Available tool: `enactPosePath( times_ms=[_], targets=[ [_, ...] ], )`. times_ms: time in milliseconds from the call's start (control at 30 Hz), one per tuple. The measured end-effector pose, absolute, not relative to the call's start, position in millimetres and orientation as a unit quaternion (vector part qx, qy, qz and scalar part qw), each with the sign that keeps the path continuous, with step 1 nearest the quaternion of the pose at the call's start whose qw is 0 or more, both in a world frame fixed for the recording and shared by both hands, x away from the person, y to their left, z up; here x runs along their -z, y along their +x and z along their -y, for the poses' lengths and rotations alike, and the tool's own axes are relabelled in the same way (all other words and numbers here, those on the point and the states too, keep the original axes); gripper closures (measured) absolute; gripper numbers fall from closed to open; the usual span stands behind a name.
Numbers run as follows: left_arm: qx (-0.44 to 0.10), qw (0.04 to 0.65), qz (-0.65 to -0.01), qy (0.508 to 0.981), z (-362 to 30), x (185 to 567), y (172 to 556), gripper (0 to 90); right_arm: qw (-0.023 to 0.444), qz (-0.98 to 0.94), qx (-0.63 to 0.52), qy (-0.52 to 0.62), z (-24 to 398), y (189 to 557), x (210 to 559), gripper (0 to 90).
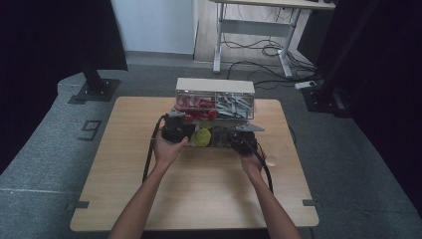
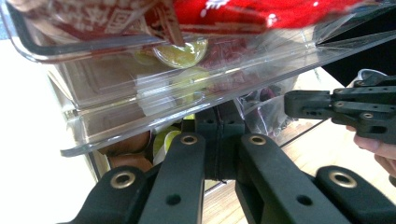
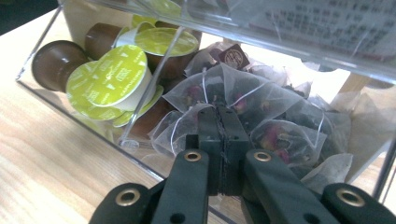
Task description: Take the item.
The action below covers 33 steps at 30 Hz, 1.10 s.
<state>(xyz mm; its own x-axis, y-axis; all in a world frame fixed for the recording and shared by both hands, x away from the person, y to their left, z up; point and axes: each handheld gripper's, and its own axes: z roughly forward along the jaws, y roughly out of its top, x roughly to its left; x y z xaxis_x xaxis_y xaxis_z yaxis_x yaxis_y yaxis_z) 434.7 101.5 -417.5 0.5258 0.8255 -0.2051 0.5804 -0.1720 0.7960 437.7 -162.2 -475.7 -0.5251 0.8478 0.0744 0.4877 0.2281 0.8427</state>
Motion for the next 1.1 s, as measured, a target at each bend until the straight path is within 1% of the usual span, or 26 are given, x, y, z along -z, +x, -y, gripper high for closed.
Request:
enactPosePath(
  times_ms=[300, 433, 633, 1100],
  targets=[
    [-0.138, 0.442, -0.467, 0.753, -101, 418, 435, 90.0, 0.211, -0.76, -0.442, 0.426, 165, 433, 467, 89.5],
    [-0.138, 0.441, -0.466, 0.754, -101, 419, 435, 90.0, 0.203, -0.753, -0.459, 0.427, 169, 426, 460, 89.5],
    [-0.138, 0.441, -0.466, 0.754, -99, 418, 434, 90.0, 0.212, -0.749, -0.468, 0.419, 172, 418, 451, 89.5],
    [-0.137, 0.441, -0.466, 0.755, -100, 418, 434, 90.0, 0.218, -0.751, -0.47, 0.408, 173, 411, 443, 89.5]
  ],
)
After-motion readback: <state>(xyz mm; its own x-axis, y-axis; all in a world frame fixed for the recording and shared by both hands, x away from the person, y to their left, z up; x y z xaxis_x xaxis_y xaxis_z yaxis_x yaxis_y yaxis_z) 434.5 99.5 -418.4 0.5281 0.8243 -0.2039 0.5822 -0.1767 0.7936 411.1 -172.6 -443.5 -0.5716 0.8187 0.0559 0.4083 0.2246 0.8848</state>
